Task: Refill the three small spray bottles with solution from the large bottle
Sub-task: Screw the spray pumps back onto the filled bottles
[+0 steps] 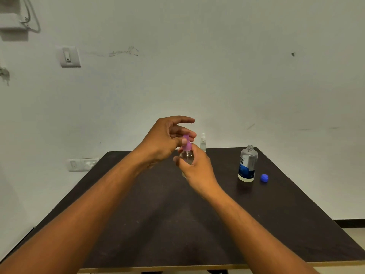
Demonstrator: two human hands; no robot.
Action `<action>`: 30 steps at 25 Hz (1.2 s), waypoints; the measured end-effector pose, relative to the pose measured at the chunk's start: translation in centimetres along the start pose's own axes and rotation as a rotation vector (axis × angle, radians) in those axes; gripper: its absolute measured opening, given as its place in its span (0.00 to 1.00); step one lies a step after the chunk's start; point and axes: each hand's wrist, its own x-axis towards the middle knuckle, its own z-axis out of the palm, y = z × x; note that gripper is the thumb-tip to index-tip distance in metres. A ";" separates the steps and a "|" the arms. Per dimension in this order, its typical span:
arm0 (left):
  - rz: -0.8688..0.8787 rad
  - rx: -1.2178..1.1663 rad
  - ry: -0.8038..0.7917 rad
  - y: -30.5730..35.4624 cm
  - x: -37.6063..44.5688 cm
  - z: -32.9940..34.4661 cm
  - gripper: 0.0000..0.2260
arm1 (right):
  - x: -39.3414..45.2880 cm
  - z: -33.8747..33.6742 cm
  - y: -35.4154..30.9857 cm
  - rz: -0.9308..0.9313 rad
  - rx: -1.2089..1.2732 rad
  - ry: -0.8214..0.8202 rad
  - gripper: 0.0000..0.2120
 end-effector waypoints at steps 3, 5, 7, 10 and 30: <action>0.037 0.181 0.124 0.0 0.1 0.5 0.19 | 0.1 0.0 -0.5 -0.001 0.007 -0.022 0.14; 0.042 0.206 0.193 -0.2 0.1 0.8 0.18 | 0.1 0.0 -0.5 -0.016 0.010 -0.036 0.16; 0.033 0.183 0.167 -0.3 0.2 0.5 0.18 | 0.1 0.0 -0.1 -0.016 0.001 -0.028 0.17; 0.026 0.121 -0.004 -0.2 0.4 -0.1 0.22 | 0.1 -0.1 0.5 0.003 -0.020 -0.003 0.10; 0.038 0.318 0.176 0.2 0.5 1.1 0.17 | 0.1 -0.8 -0.3 0.005 0.000 -0.015 0.15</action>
